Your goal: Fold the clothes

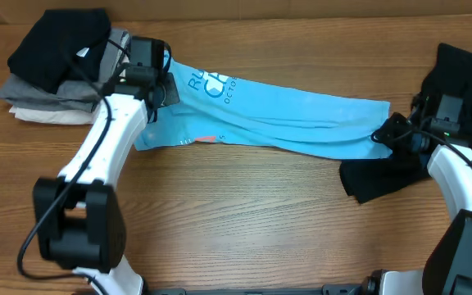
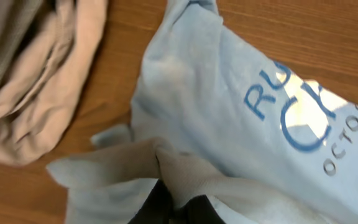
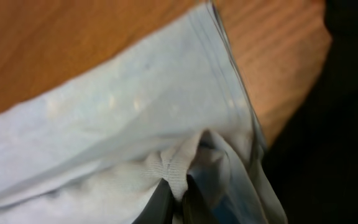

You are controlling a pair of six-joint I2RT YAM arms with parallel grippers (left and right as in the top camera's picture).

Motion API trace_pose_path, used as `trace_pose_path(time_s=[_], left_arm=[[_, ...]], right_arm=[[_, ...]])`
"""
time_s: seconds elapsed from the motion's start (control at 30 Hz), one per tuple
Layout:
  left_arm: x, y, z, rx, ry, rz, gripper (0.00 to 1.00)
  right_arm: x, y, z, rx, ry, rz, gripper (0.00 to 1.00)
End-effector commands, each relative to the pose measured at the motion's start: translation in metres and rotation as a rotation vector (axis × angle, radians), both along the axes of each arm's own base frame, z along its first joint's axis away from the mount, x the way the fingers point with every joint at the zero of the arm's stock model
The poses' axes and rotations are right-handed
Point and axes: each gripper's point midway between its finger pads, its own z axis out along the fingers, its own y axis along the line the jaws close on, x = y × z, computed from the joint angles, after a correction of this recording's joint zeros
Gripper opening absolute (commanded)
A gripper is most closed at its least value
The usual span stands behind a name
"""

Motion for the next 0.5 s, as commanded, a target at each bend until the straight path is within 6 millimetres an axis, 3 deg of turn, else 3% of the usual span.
trace_pose_path(time_s=[0.0,0.03,0.07,0.1,0.13,0.2,0.3,0.47], left_arm=[[0.014,-0.001,-0.012,0.003,-0.010,-0.010,0.28],[0.016,-0.001,-0.015,0.003,-0.011,-0.010,0.52],[0.018,-0.001,-0.018,0.003,-0.011,-0.010,0.75],[0.018,-0.001,-0.018,0.003,-0.011,-0.010,0.91],[0.018,-0.001,-0.018,0.006,-0.011,-0.014,1.00],[0.020,-0.001,-0.012,0.024,-0.022,-0.043,1.00],[0.021,0.000,0.009,0.040,-0.030,-0.066,1.00],[0.011,0.000,0.058,0.040,0.009,-0.069,1.00]], right_arm=[[0.010,0.001,0.003,0.002,-0.023,-0.004,0.11],[0.010,0.001,0.002,0.003,-0.020,-0.004,0.25],[0.010,0.001,0.001,0.003,-0.017,-0.004,0.47],[0.009,0.001,0.001,0.004,-0.014,-0.004,0.57],[0.009,0.001,0.001,0.003,-0.016,-0.003,0.63],[0.008,-0.002,0.005,0.010,-0.009,-0.010,0.72],[0.005,-0.007,0.022,0.048,0.009,-0.024,0.77],[-0.015,-0.042,0.048,0.078,0.079,-0.128,0.80]])
